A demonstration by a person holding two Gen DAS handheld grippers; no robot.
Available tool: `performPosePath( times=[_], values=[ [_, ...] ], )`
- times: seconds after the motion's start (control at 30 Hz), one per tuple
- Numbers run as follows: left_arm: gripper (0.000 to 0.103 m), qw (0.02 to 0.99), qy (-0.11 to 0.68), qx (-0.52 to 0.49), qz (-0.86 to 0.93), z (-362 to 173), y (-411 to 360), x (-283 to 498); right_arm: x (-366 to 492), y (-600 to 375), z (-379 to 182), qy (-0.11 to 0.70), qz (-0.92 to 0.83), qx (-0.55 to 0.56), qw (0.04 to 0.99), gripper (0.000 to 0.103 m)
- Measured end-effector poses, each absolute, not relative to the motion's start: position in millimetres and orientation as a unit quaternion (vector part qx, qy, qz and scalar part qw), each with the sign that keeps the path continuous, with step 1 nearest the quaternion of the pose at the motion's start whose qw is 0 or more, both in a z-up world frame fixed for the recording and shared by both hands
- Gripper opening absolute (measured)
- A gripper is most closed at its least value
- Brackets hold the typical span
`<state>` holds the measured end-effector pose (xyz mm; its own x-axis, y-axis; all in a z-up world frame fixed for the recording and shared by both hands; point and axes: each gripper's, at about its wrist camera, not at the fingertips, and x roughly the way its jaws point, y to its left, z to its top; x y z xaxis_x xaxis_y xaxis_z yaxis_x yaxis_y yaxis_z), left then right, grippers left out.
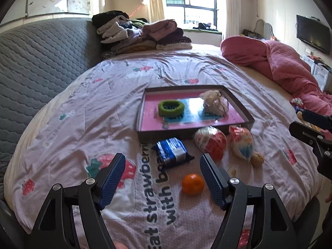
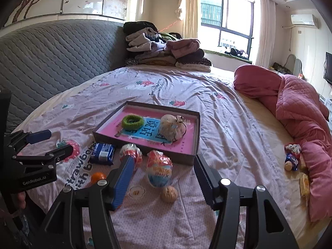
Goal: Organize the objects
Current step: 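Withdraw both grippers from the tray back toward the tangerines and walnut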
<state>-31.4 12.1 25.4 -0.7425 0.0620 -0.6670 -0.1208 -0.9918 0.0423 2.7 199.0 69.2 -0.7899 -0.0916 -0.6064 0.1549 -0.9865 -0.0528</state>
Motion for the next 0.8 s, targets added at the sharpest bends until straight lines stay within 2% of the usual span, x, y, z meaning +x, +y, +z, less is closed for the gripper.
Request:
performPosePath(
  times=[0.8],
  values=[
    [0.075,0.069,0.051,-0.398,0.913,-20,21,-26,10,209,13,0.050,-0.929,0.361,0.057,0.060]
  ],
)
